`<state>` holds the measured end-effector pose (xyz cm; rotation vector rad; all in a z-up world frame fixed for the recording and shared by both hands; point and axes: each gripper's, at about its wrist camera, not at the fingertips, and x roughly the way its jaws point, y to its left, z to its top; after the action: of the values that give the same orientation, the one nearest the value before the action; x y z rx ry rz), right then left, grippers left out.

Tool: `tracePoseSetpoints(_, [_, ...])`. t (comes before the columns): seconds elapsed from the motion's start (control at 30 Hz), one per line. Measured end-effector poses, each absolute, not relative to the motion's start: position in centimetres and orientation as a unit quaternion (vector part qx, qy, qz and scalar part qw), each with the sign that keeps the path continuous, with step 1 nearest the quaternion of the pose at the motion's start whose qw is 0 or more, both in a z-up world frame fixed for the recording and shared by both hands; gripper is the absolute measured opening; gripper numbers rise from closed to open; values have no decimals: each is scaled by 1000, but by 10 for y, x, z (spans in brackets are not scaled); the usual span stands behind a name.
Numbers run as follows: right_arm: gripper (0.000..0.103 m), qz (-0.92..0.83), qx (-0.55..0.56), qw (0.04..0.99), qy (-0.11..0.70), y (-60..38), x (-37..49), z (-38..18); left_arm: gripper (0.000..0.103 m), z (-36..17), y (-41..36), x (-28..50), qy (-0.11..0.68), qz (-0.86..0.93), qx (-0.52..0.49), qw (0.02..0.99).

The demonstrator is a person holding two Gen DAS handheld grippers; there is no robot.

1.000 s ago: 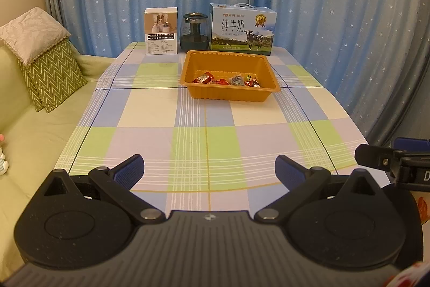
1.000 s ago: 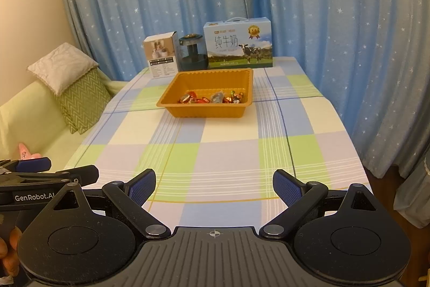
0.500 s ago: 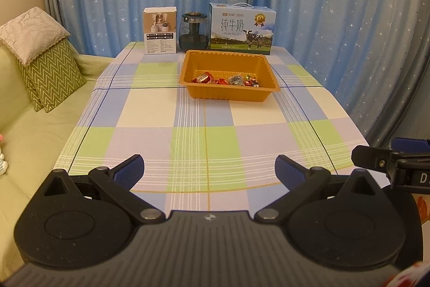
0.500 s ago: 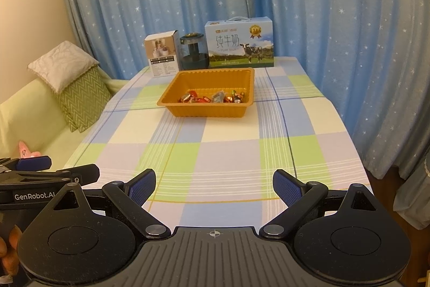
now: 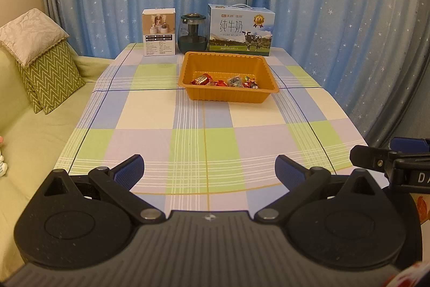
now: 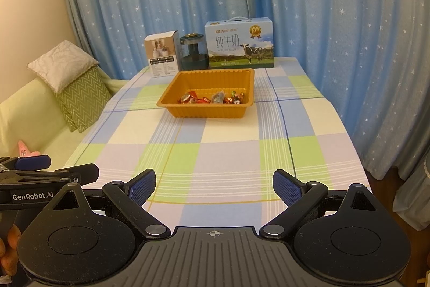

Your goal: Organize snacks

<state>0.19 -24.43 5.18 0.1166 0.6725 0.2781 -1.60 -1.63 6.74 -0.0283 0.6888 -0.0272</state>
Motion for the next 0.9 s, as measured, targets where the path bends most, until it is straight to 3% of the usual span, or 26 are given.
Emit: tracePoseSetpoints(0.9, [93, 135, 58, 932, 330, -244, 4, 52, 103, 67, -18, -17, 339, -16, -16, 941])
